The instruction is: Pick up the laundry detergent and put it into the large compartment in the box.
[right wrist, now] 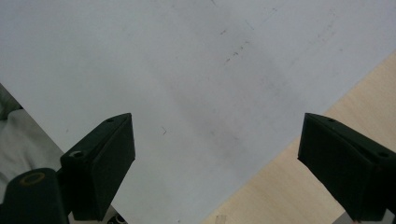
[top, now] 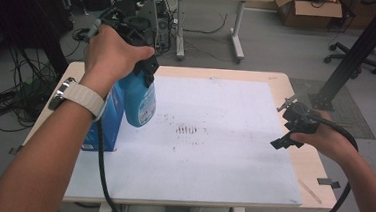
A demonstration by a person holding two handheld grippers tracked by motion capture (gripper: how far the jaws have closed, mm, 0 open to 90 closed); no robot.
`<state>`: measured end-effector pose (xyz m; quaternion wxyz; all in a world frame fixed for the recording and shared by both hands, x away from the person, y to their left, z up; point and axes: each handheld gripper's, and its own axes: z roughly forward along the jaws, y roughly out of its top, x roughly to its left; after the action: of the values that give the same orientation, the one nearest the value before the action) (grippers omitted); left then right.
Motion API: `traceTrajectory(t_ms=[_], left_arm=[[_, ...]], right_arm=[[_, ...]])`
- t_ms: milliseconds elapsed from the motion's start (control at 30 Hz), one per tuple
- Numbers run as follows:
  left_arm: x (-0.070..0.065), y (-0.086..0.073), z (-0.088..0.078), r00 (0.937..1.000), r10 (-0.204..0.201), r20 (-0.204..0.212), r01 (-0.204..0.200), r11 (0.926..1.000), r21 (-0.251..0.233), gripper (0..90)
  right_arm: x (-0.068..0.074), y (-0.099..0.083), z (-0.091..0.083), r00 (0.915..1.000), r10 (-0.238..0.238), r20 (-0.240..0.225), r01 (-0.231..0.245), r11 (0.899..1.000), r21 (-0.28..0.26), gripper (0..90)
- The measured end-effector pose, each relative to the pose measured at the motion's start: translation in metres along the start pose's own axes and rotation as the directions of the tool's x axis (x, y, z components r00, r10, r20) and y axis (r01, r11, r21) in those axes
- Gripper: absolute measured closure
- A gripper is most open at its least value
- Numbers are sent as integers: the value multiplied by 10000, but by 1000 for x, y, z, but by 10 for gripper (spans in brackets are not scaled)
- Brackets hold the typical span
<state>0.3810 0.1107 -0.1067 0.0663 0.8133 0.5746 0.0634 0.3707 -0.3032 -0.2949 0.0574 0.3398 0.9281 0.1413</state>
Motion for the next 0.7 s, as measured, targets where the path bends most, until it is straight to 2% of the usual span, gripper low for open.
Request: traceTrajectory(t_ms=[100,133,167,200,267,300,367,500,633,667,700], left_arm=[[6,1,-9,9998,-154,-130,153,9998,-97,371],[12,1,-15,9992,-394,-110,392,9990,-221,371],[12,1,-15,9992,-394,-110,392,9990,-221,371],[20,0,-21,9984,-553,-128,549,9980,-299,371],[23,0,-22,9979,-631,-145,626,9976,-301,371],[30,0,-26,9967,-768,-246,761,9966,-303,371],[34,-1,-28,9960,-841,-311,831,9960,-323,371],[53,-3,-33,9906,-1270,-504,1243,9908,-534,371],[63,-4,-36,9878,-1416,-643,1374,9884,-653,372],[69,-4,-38,9847,-1575,-751,1515,9852,-800,372],[69,-4,-38,9847,-1575,-751,1515,9852,-800,372]], right_arm=[[0,1,1,10000,6,-22,-6,10000,25,112],[-1,1,1,10000,11,-17,-11,10000,53,112],[-1,1,1,10000,11,-17,-11,10000,53,112],[-1,1,2,10000,12,-21,-12,10000,56,112],[-1,2,1,10000,28,-27,-28,10000,54,112],[-2,2,1,10000,37,-16,-37,10000,63,112],[-2,2,0,10000,86,11,-86,9999,70,112],[-4,2,-1,9999,99,26,-99,9999,69,112],[-4,2,0,9998,179,24,-179,9998,113,112],[-5,2,0,9999,171,25,-171,9998,126,112],[-5,2,1,9998,203,17,-203,9997,138,112]])
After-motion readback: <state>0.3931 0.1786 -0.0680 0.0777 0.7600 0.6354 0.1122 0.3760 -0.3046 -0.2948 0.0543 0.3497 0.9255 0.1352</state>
